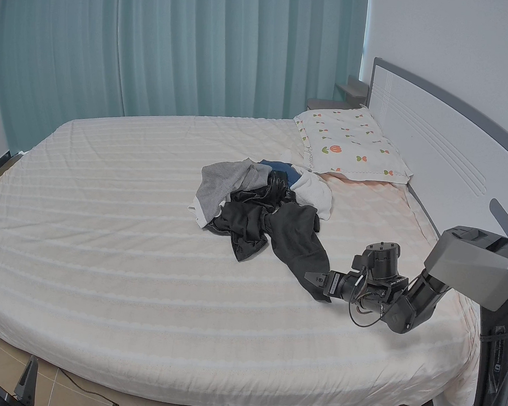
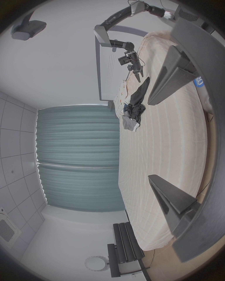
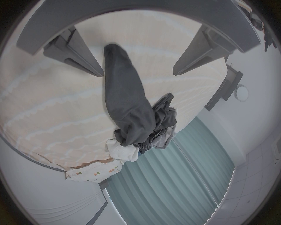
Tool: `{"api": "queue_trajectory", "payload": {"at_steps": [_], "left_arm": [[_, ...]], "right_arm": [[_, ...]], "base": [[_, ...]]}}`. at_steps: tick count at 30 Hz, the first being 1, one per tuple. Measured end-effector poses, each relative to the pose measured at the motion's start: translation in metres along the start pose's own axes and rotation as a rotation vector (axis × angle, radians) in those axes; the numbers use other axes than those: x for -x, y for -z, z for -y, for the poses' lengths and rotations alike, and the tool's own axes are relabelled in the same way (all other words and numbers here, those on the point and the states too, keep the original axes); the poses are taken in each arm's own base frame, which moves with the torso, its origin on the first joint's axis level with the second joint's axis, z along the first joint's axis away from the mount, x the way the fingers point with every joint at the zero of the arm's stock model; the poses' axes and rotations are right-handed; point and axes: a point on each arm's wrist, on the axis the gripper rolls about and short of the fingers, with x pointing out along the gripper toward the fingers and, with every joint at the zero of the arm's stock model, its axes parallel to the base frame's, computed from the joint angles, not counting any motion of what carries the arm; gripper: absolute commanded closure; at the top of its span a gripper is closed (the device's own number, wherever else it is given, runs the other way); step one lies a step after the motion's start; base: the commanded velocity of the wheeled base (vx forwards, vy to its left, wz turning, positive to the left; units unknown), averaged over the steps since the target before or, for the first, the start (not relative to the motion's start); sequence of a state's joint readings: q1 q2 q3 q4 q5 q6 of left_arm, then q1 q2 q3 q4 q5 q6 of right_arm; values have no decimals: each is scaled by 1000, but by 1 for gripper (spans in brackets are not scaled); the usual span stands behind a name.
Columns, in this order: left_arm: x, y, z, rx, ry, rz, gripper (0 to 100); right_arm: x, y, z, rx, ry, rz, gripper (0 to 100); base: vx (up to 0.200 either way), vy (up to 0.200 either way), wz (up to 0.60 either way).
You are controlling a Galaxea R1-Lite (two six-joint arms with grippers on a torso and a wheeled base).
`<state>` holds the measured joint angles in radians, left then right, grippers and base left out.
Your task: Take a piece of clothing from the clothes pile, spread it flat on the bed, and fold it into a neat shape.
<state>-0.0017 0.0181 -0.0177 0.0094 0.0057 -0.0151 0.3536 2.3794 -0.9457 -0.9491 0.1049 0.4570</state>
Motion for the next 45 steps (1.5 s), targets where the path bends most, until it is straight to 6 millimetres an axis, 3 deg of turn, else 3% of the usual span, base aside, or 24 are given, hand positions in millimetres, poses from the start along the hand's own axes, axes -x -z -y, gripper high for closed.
{"api": "queue_trajectory", "payload": {"at_steps": [10, 18, 19, 28, 33, 38, 45], "left_arm": [[0, 0, 0, -4, 2, 1, 0], [0, 0, 0, -8, 2, 2, 0], [0, 0, 0, -8, 2, 2, 0], [0, 0, 0, -6, 2, 2, 0], [0, 0, 0, -5, 3, 1, 0], [0, 0, 0, -9, 5, 2, 0], [0, 0, 0, -12, 3, 3, 0]], "right_arm": [[-56, -5, 18, -88, 45, -5, 0], [-75, -7, 35, -114, 69, 20, 0], [-76, -6, 36, -114, 69, 20, 100], [-78, -1, 31, -152, 44, 20, 100], [-66, -9, 20, -228, -5, 58, 100], [-34, -14, 9, -278, -59, 31, 100], [33, -26, -11, -328, -158, 7, 100]], "base": [[0, 0, 0], [0, 0, 0], [0, 0, 0], [0, 0, 0], [0, 0, 0], [0, 0, 0], [0, 0, 0]]}}
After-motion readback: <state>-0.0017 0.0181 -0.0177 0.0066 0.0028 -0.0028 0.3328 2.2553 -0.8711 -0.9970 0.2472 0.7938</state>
